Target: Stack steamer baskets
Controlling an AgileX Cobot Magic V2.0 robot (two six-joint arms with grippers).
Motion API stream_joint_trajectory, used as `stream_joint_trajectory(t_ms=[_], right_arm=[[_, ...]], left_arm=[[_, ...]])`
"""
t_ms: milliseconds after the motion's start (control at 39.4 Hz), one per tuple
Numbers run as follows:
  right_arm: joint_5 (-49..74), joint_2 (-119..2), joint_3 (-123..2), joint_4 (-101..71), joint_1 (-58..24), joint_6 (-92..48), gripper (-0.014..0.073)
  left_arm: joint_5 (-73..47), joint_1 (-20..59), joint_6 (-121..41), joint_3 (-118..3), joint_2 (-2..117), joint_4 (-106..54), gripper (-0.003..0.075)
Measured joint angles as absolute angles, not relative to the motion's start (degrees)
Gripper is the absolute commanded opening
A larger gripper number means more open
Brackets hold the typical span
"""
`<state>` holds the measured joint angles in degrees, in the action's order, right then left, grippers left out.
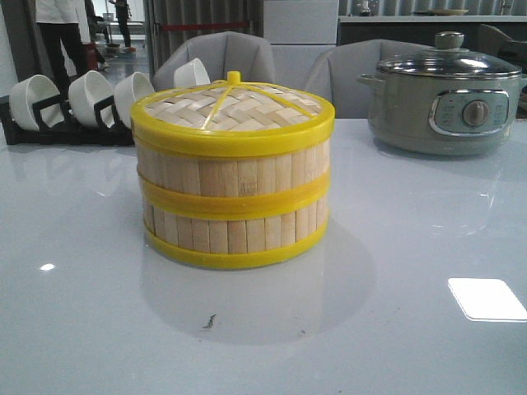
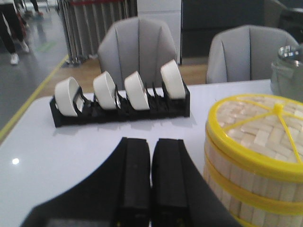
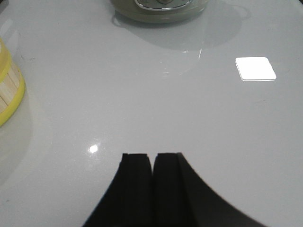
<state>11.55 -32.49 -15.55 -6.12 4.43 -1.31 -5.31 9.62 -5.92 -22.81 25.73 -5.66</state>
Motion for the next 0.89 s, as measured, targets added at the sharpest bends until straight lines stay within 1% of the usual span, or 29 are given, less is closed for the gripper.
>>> stream_joint_trajectory(t_ms=[279, 381, 584, 888], right_arm=[[11.5, -32.5, -15.6, -6.1, 4.4, -1.3, 0.0051], [11.5, -32.5, -15.6, -6.1, 4.4, -1.3, 0.0051], [11.5, -32.5, -15.6, -6.1, 4.4, -1.3, 0.0051], [11.5, -32.5, -15.6, -6.1, 4.4, -1.3, 0.0051]], left_arm=[[4.9, 5.3, -5.9, -10.3, 12.4, -7.8, 0.0087], [6.9, 4.8, -5.9, -5.8, 8.7, -9.4, 0.0087], [8.2, 4.9, -5.9, 0.3, 3.2, -10.0, 0.0087], [4.6, 4.9, -6.3, 0.4, -0.2, -10.0, 0.0087]])
